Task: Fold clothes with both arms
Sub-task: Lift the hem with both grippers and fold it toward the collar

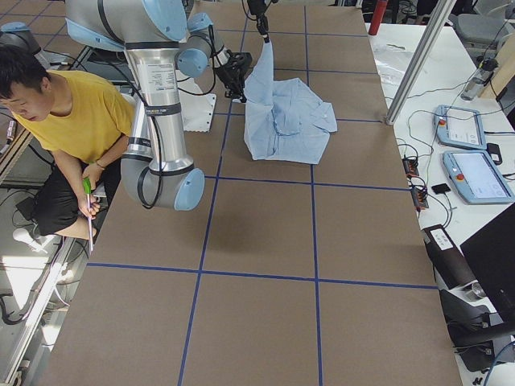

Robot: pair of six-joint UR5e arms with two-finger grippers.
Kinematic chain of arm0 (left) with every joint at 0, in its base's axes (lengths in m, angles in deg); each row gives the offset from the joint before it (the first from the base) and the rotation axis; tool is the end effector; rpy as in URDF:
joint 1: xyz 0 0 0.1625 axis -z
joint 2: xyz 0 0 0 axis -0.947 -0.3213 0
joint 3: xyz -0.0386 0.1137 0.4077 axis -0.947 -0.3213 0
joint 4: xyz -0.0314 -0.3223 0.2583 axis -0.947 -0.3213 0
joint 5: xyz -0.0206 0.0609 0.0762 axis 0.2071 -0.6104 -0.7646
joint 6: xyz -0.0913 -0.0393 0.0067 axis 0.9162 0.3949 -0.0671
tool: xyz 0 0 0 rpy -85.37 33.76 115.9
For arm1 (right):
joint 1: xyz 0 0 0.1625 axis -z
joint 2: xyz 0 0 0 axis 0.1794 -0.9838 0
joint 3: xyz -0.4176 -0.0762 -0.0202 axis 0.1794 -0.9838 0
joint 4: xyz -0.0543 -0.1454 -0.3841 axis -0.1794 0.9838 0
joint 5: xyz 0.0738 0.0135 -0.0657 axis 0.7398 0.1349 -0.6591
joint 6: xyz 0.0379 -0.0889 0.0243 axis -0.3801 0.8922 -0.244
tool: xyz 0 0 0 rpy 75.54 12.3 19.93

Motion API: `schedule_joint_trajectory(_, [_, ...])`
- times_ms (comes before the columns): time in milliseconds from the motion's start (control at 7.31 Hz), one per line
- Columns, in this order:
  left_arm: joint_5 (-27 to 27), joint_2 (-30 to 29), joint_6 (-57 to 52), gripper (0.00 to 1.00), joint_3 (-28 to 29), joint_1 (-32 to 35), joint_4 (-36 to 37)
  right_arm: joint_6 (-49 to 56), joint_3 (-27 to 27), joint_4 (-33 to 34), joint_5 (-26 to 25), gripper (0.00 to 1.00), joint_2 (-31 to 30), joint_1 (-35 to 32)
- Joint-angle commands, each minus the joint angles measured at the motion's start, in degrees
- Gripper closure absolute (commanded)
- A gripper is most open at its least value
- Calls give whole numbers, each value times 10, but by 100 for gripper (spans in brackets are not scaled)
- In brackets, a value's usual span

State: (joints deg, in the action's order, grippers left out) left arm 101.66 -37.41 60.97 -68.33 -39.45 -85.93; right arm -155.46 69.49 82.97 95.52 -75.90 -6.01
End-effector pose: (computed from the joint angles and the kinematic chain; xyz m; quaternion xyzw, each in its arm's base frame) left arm 0.3221 -0.3450 0.1647 0.1969 0.4734 -0.0414 0.8576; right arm -0.3239 -0.2580 0.1838 0.1445 -0.4031 0.2196 0.8766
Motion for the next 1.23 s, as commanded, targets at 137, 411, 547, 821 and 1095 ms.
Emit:
schedule_joint_trajectory(137, [-75, -52, -7, 100, 158, 31, -40, 64, -208, -99, -2, 100, 91, -106])
schedule_joint_trajectory(411, [-106, -52, -7, 100, 275, 33, -143, 106, -351, -252, 0, 100, 91, -145])
schedule_joint_trajectory(547, [-110, -52, -7, 100, 333, 33, -199, 124, -407, -294, 1, 100, 91, -162])
schedule_joint_trajectory(821, [-110, -50, -80, 100, 395, 46, -277, 156, -486, -383, 8, 100, 92, -191])
schedule_joint_trajectory(1095, [-109, -50, -101, 100, 412, 53, -292, 165, -497, -388, 26, 100, 92, -205])
